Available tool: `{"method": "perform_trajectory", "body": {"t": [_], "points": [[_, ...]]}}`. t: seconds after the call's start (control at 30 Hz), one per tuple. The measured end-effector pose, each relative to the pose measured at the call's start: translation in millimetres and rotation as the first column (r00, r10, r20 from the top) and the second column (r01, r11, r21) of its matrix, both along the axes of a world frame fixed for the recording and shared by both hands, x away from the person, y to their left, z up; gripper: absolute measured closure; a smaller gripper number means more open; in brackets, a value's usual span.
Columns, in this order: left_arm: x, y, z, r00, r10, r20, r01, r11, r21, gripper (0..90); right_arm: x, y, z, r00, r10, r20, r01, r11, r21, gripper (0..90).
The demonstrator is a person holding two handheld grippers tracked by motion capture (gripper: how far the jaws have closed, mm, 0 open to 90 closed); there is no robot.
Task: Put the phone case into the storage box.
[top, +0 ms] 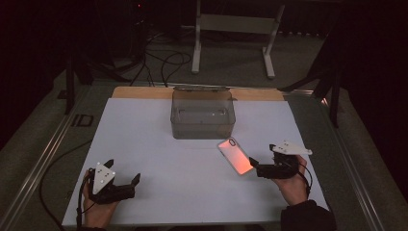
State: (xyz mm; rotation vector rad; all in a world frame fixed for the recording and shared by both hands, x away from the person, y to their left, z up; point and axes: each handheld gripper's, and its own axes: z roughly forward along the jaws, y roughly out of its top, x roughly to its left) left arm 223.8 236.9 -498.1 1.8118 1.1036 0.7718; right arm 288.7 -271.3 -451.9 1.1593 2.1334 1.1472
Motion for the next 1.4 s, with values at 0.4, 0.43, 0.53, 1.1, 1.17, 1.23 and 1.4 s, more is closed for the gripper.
{"method": "perform_trajectory", "body": {"t": [0.4, 0.43, 0.53, 1.1, 1.17, 1.23, 1.4], "points": [[0.4, -1.0, -0.5, 1.0000, -0.005, -0.002, 0.005, 1.0000, 0.006, 0.3, 17.2, 9.2, 1.2, 0.9993, 0.015, -0.034, -0.015, 1.000, -0.020, 7.8], [0.3, -1.2, -0.4, 1.0000, -0.004, -0.003, 0.004, 1.0000, 0.008, 0.3, 18.5, 10.2, 1.5, 0.9992, 0.017, -0.037, -0.017, 1.000, -0.023, 7.8], [0.2, -1.4, -0.4, 1.0000, -0.005, -0.003, 0.005, 0.9999, 0.009, 0.3, 20.8, 12.4, 1.9, 0.9990, 0.020, -0.040, -0.021, 0.999, -0.027, 7.7], [0.7, -1.9, -0.8, 1.0000, -0.007, -0.004, 0.007, 0.9999, 0.008, 0.3, 44.6, 28.1, -3.1, 0.9937, 0.024, -0.110, -0.034, 0.995, -0.090, 8.4], [0.6, -1.8, -0.6, 1.0000, -0.008, -0.004, 0.008, 0.9999, 0.008, 0.3, 47.6, 30.7, -2.1, 0.9932, 0.032, -0.112, -0.043, 0.994, -0.099, 8.5], [0.4, -1.7, -0.4, 1.0000, -0.007, -0.004, 0.007, 0.9999, 0.009, 0.3, 51.6, 33.1, -1.6, 0.9928, 0.034, -0.115, -0.047, 0.993, -0.107, 8.5], [0.8, -1.5, -0.8, 0.9999, -0.009, -0.005, 0.009, 0.9999, 0.008, 0.3, 59.4, 37.4, -4.6, 0.9900, 0.036, -0.136, -0.054, 0.990, -0.127, 8.6]]}}
